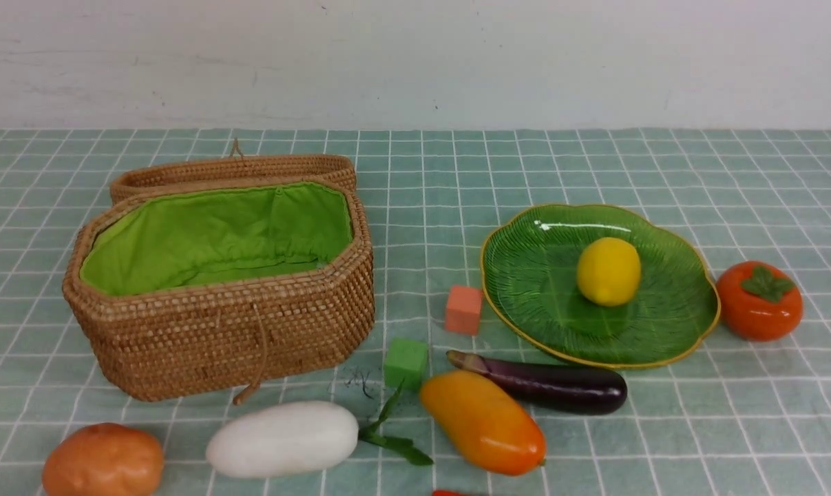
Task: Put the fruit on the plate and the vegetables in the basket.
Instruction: Grab a tomato with your right arm and place it on the plate on the right.
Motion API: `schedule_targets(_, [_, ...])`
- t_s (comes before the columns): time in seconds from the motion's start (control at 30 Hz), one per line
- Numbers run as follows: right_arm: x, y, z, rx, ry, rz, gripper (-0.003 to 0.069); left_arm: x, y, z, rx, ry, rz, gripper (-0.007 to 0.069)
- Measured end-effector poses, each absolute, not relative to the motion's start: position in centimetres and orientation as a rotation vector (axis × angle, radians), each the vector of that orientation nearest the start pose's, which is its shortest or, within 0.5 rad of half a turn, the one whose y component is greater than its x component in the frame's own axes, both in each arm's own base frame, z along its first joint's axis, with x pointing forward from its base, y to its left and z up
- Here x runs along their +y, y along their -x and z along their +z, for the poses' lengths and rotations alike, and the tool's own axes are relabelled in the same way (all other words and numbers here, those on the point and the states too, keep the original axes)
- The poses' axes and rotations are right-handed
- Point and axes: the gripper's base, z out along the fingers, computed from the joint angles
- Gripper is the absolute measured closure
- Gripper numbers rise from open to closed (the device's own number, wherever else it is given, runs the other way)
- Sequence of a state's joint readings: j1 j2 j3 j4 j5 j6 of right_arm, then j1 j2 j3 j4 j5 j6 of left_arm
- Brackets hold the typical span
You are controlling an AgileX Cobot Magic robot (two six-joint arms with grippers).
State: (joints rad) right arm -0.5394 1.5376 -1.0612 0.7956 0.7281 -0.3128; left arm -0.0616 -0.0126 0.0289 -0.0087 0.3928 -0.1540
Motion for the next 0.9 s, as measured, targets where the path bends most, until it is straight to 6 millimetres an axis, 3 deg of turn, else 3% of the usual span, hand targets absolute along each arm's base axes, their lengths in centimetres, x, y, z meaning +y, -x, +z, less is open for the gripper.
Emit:
schedule_targets(0.23, [-13.0, -29.8, 26.0, 2.262, -0.890, 0.513, 0.0064, -0.4, -5.2, 16.9, 1.893, 0.093, -0.156, 0.0386])
schedule_targets(0.4, [-13.4, -31.3, 23.5, 2.244, -0.973, 0.611, 0.0046, -0.4, -5.2, 16.9, 1.893, 0.093, -0.156, 0.0386])
schedule_targets(0.57, [-13.1, -33.2, 20.7, 2.257, -0.865, 0.711, 0.0046, -0.4, -5.2, 16.9, 1.893, 0.093, -0.156, 0.0386])
schedule_targets(0.9, [-10.9, -37.7, 16.3, 2.324, -0.735, 0.707, 0.0048, -0.4, -5.2, 16.9, 1.893, 0.093, -0.156, 0.0386])
